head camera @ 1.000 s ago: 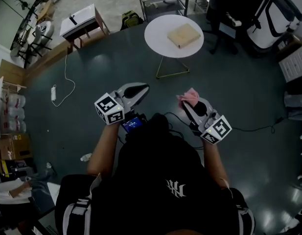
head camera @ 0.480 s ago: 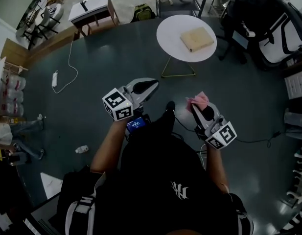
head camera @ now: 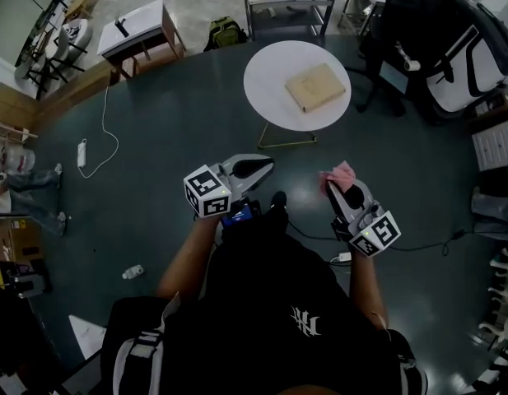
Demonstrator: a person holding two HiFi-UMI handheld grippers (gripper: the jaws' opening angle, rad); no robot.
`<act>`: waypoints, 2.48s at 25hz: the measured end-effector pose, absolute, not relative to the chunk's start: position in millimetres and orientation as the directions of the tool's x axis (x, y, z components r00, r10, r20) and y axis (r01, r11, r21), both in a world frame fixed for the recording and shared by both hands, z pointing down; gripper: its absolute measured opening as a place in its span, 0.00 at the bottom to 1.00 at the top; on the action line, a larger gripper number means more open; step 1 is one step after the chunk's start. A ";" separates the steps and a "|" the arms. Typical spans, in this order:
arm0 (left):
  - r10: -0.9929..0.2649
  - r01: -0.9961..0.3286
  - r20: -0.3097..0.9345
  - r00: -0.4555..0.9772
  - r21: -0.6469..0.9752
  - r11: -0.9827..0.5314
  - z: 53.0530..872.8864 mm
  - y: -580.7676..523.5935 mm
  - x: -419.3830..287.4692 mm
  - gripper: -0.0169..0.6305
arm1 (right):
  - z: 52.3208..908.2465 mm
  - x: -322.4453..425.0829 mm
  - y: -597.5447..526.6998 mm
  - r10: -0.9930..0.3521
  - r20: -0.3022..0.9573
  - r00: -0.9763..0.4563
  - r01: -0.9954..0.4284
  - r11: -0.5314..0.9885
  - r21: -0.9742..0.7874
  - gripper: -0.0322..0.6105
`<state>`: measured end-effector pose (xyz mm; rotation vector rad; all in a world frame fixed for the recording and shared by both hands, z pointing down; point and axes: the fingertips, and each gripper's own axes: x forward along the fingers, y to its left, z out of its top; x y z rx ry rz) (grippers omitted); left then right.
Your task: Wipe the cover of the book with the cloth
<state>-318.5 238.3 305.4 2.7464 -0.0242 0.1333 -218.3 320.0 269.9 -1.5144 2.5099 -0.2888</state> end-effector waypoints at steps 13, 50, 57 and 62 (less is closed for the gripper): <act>0.003 -0.034 0.096 0.995 0.386 -0.922 310.7 97.6 -227.8 0.03 | 257.2 -123.3 170.0 -0.871 -0.035 -0.489 -0.846 0.484 -0.224 0.13; -0.658 -0.682 0.193 0.728 0.309 -0.663 298.3 72.4 -66.4 0.03 | 275.4 67.2 47.3 -0.306 -0.078 -0.949 -0.277 0.925 -0.261 0.13; -0.697 -0.731 0.240 0.676 0.334 -0.595 313.6 92.1 -61.8 0.03 | 284.9 71.8 45.4 -0.259 -0.091 -0.962 -0.222 0.930 -0.293 0.13; -0.693 -0.740 0.272 0.668 0.339 -0.581 324.3 89.0 -70.2 0.03 | 289.9 63.1 32.1 -0.278 -0.101 -0.955 -0.236 0.921 -0.311 0.13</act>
